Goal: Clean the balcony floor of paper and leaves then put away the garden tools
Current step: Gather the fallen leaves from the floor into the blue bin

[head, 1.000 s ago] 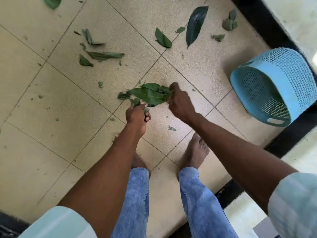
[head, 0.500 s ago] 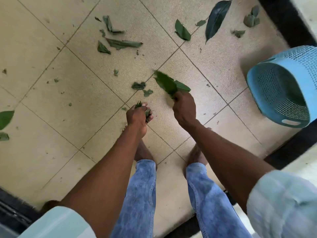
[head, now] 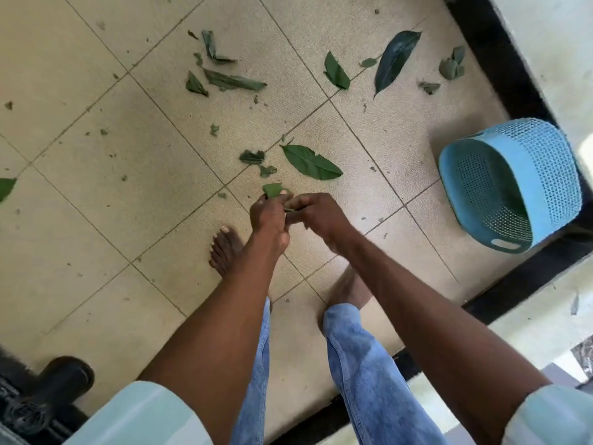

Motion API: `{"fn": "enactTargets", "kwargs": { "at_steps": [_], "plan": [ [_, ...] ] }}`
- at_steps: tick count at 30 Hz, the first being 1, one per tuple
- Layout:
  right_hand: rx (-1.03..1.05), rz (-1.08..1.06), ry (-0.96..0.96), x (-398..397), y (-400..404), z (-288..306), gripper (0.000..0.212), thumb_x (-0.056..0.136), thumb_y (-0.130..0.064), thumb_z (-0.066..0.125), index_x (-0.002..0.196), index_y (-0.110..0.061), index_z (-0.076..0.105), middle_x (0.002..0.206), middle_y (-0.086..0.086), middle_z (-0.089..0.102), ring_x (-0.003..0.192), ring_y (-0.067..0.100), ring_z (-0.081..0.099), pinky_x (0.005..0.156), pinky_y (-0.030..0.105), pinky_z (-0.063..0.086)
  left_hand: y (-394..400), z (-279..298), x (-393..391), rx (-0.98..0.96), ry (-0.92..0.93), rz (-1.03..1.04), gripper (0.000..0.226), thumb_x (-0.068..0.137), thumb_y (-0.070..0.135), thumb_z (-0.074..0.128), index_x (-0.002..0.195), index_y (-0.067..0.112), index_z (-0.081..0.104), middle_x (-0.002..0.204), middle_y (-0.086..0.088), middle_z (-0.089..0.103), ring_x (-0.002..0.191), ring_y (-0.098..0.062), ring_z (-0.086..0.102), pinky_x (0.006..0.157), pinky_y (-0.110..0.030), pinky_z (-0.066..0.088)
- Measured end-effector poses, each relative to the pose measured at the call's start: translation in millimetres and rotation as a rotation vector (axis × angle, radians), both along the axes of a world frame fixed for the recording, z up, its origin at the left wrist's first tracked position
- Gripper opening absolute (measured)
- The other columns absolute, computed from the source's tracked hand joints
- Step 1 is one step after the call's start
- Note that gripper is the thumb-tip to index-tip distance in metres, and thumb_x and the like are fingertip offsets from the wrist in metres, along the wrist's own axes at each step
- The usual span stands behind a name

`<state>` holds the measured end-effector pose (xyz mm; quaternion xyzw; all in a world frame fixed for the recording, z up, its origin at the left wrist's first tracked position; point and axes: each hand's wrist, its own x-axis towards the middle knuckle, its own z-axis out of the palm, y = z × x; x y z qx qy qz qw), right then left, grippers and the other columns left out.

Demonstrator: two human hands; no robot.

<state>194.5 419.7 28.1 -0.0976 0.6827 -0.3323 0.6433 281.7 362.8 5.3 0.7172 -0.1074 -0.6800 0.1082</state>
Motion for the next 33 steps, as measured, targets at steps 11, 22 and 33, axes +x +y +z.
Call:
{"fn": "enactTargets", "kwargs": {
  "at_steps": [11, 22, 33],
  "plan": [
    [-0.191, 0.917, 0.928, -43, -14, -86, 0.077, 0.083, 0.003, 0.054, 0.151, -0.021, 0.027, 0.161, 0.009, 0.009, 0.147, 0.035, 0.008, 0.113, 0.051, 0.025, -17, -10, 23, 0.026, -0.03, 0.247, 0.027, 0.087, -0.007, 0.028, 0.085, 0.01, 0.049, 0.058, -0.007, 0.049, 0.042, -0.014, 0.04, 0.037, -0.02, 0.026],
    [-0.176, 1.003, 1.132, -37, 6, -107, 0.036, 0.098, -0.011, 0.041, 0.133, -0.002, 0.043, 0.12, 0.02, 0.052, 0.098, 0.034, 0.055, 0.073, 0.038, 0.05, -23, -20, 65, 0.099, 0.069, 0.066, 0.013, 0.088, 0.005, 0.046, 0.078, 0.012, 0.042, 0.063, -0.003, 0.04, 0.046, -0.014, 0.039, 0.037, -0.02, 0.025],
    [-0.254, 0.855, 0.985, 45, 3, -84, 0.02, 0.086, -0.025, 0.058, 0.085, -0.01, 0.071, 0.131, 0.016, 0.045, 0.118, 0.035, 0.041, 0.086, 0.046, 0.043, -35, -19, 82, 0.102, -0.082, 0.099, 0.017, 0.088, 0.007, 0.047, 0.072, 0.012, 0.043, 0.058, -0.002, 0.043, 0.045, -0.014, 0.037, 0.041, -0.023, 0.024]
  ]
}}
